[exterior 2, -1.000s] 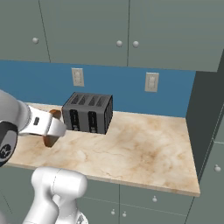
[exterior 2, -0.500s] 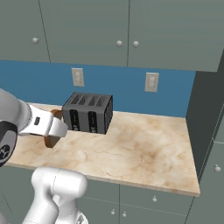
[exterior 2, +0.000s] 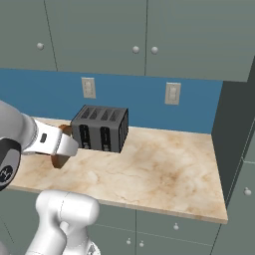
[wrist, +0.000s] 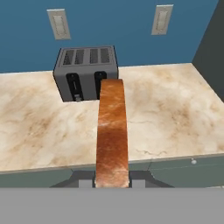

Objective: Start the toaster. Once the lever pops up, take the bread to the plate on the dining counter.

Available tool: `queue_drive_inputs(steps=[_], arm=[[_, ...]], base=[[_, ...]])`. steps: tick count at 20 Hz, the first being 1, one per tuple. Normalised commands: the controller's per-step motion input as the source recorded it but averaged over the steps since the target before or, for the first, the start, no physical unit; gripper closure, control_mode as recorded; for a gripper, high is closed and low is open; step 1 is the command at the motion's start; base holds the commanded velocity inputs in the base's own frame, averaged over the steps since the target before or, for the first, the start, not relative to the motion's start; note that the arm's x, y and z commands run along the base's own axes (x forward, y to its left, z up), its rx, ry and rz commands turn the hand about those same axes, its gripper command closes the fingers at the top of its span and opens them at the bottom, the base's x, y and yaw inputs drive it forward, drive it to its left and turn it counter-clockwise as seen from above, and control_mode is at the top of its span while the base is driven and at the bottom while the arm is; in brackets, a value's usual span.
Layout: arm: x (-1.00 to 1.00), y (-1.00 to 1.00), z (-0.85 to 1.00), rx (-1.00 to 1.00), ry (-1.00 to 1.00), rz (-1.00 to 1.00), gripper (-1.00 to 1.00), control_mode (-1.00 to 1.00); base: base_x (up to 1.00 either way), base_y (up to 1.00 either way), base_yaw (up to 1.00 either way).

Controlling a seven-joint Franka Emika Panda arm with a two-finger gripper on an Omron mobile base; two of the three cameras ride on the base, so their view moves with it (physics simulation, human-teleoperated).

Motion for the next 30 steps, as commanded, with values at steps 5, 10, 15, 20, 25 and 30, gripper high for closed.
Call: queue_drive_inputs(steps=[5,10,15,20,25,30], arm=[[0.00,0.00,0.00,0.00,0.00,0.00,1.00,-1.00],[0.00,0.00,0.00,0.00,0.00,0.00,1.00,1.00],[0.00,0.00,0.00,0.00,0.00,0.00,1.00,1.00],[0.00,0.00,0.00,0.00,0.00,0.00,1.00,1.00],[0.00,0.00,0.00,0.00,0.00,0.00,1.00,1.00],[0.00,0.00,0.00,0.00,0.00,0.00,1.00,1.00]], base=[[0.00,0.00,0.00],[-0.06,0.00,0.00],[-0.53,0.00,0.05],[-0.77,0.03,0.21],[-0.44,0.32,0.48],[-0.21,0.51,0.69]])
